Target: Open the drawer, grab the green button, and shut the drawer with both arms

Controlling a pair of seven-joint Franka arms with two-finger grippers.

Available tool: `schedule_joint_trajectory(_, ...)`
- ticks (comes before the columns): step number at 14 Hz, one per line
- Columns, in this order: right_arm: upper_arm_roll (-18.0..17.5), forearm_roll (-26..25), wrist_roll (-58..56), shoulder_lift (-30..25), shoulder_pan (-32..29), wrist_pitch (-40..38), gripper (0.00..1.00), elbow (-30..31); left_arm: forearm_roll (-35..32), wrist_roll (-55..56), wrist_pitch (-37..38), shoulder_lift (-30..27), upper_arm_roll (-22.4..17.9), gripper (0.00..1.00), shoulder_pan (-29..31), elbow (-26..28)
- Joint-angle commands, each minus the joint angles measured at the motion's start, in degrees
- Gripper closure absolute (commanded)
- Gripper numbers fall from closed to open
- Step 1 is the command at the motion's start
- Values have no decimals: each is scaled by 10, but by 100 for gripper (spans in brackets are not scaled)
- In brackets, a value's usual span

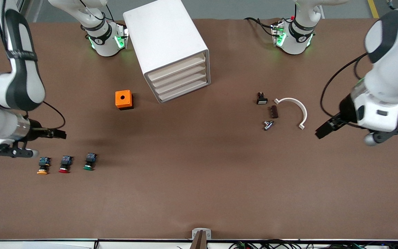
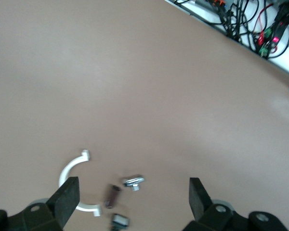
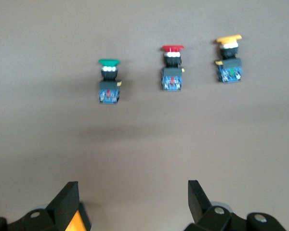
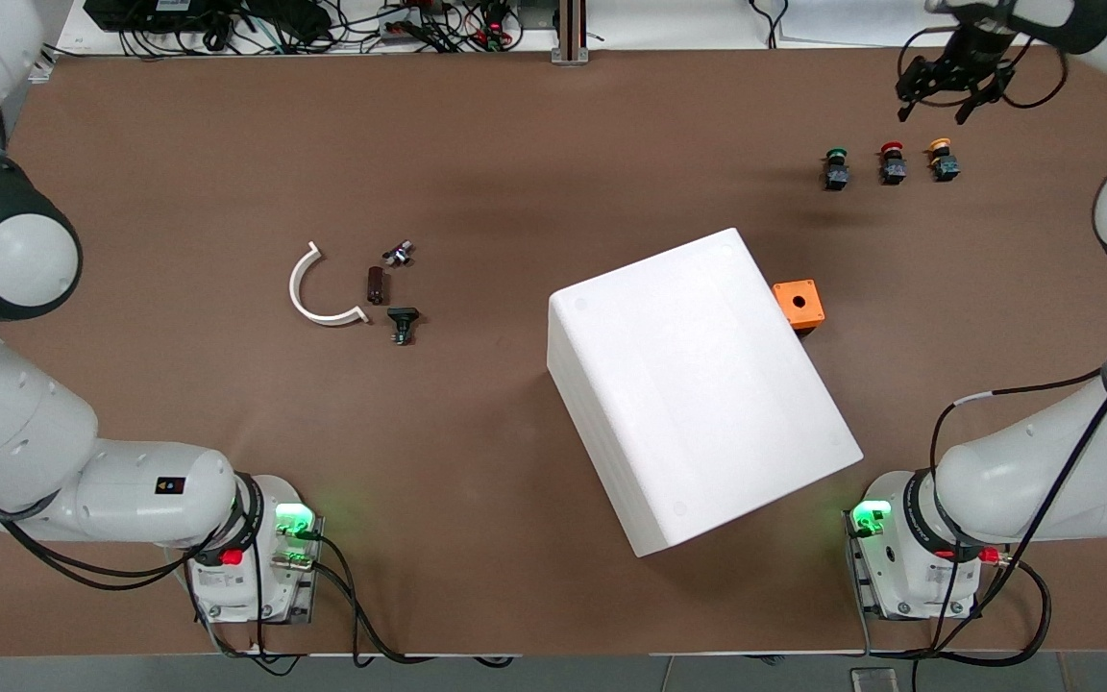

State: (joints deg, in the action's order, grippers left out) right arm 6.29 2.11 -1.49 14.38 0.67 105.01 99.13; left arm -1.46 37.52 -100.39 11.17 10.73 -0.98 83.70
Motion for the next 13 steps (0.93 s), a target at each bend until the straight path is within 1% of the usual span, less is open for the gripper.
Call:
schedule_joint_trajectory(1, -9, 0, -4, -75, -2, -47, 0, 16, -11, -80, 40, -28, -11, 0, 5, 8)
schedule_joint_trajectory(3, -11, -1, -2, -107, 2, -65, 0, 17, -10, -173, 76, -59, -48, 0, 4, 17)
schedule_joint_trajectory(5, -10, -2, -5, -128, 1, -78, 0, 17, -4, -266, 109, -84, -72, 0, 6, 27)
schedule_joint_trajectory(7, -10, -6, -5, -130, 1, -88, 0, 12, -2, -269, 139, -101, -76, 0, 5, 32)
schedule_joint_trajectory(11, -12, -10, -5, -129, 7, -91, 0, -3, 6, -279, 140, -147, -63, 0, 23, 85)
schedule_joint_trajectory(12, -12, -24, -4, -127, 14, -91, 0, -11, 6, -280, 137, -150, -63, 0, 23, 90)
schedule_joint_trajectory(13, -11, -51, -4, -126, 23, -92, 0, -19, 6, -280, 136, -151, -63, 0, 23, 90)
